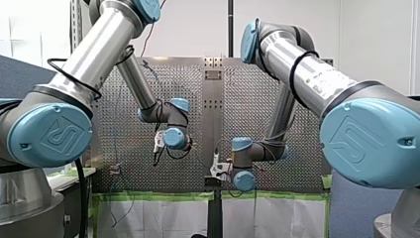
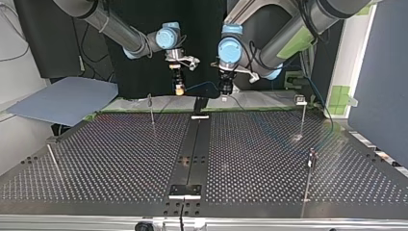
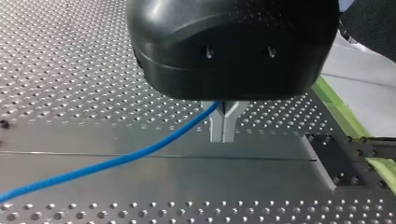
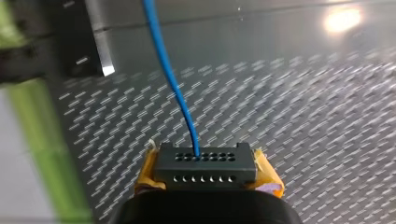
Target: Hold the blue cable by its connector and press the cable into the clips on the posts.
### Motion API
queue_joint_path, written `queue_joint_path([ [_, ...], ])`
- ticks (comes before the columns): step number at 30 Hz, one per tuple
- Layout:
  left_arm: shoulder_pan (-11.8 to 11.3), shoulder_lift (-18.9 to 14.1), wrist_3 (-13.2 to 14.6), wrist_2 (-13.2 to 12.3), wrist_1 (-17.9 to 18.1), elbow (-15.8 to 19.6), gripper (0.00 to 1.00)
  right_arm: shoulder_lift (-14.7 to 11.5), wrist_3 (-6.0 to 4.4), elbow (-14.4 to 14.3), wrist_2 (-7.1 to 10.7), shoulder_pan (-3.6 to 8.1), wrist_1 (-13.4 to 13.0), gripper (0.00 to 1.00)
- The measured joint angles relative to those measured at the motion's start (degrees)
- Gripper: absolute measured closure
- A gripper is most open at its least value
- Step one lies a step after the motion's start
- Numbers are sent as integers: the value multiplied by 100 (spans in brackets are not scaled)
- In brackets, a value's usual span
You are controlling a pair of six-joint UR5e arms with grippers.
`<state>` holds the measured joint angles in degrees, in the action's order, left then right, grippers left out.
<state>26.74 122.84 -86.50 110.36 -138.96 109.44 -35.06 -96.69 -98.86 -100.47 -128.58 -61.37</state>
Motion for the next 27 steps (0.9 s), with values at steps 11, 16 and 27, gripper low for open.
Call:
queue_joint_path([
  [11, 166, 600, -3, -11, 586, -210, 99, 122, 7, -574, 37, 313, -218, 100],
  [16, 295, 850, -44, 12, 728, -426, 99, 123, 15, -775, 71, 471, -324, 100],
  [27, 706, 1411, -191, 162, 868, -980, 99, 118, 160, -828, 257, 923, -385, 100],
])
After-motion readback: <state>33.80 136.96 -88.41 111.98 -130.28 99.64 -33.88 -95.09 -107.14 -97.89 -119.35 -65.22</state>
